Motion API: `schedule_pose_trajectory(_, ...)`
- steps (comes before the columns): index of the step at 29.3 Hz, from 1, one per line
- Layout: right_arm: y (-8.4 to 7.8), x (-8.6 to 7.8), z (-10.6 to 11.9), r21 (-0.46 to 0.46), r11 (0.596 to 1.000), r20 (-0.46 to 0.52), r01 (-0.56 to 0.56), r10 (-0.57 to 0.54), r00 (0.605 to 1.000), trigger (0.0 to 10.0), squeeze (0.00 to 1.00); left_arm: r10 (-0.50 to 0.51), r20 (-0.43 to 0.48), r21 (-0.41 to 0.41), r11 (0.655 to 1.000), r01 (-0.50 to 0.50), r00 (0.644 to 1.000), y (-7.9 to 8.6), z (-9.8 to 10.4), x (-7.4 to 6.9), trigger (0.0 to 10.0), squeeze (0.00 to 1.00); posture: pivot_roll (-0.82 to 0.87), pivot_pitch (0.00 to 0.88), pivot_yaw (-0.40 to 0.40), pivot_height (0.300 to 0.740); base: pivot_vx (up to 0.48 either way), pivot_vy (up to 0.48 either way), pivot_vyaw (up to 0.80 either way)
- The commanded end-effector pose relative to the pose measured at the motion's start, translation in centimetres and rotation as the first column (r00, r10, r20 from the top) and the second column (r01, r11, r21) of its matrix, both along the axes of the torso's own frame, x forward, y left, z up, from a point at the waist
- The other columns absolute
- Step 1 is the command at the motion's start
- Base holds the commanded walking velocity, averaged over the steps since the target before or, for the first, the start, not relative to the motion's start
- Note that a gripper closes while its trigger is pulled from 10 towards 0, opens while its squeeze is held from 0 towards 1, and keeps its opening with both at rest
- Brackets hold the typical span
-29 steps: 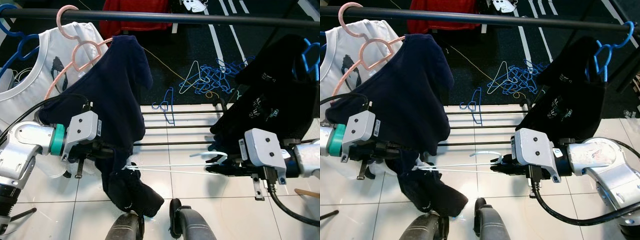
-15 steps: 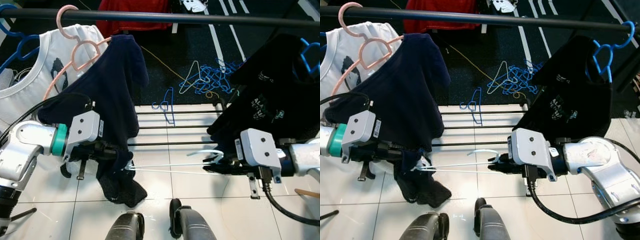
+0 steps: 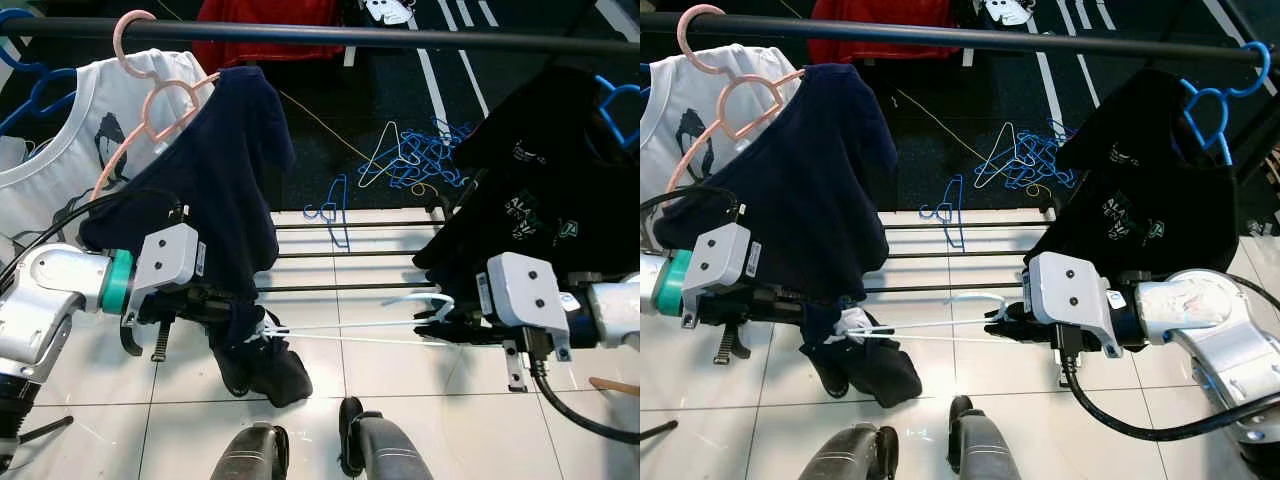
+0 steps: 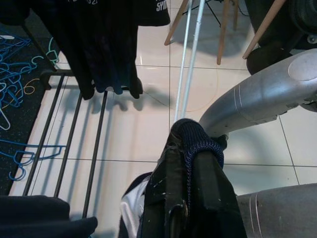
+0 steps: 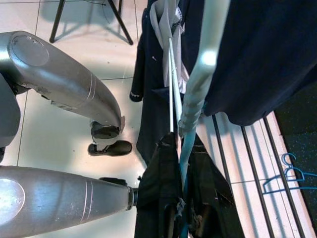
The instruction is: Hang hanger
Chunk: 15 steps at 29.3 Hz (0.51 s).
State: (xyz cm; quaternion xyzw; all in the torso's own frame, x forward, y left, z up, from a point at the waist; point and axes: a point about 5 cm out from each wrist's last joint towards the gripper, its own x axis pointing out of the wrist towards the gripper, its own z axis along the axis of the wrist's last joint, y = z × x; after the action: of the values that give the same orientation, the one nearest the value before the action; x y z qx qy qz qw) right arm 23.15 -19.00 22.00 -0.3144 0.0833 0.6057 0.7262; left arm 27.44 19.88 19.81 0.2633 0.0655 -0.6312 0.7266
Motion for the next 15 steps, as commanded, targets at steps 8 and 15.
schedule_pose_trajectory(8, 0.8, -0.1, -0.2, 0.026, 0.999, -0.001, -0.031, 0.031, 1.000, 10.0, 0.00, -0.006, -0.010, -0.016, 1.000, 0.006, 1.000, -0.4, -0.2, -0.2, 10.0, 0.00, -0.09, 0.140, 0.079, 0.740, 0.000, 0.000, 0.00)
schedule_pose_trajectory(15, 1.0, -0.6, -0.3, 0.027, 0.998, -0.018, -0.048, 0.049, 0.999, 10.0, 0.00, 0.018, 0.012, -0.001, 1.000, -0.018, 1.000, -0.3, -0.3, 0.4, 10.0, 0.00, -0.10, 0.141, 0.081, 0.740, 0.000, 0.000, 0.00)
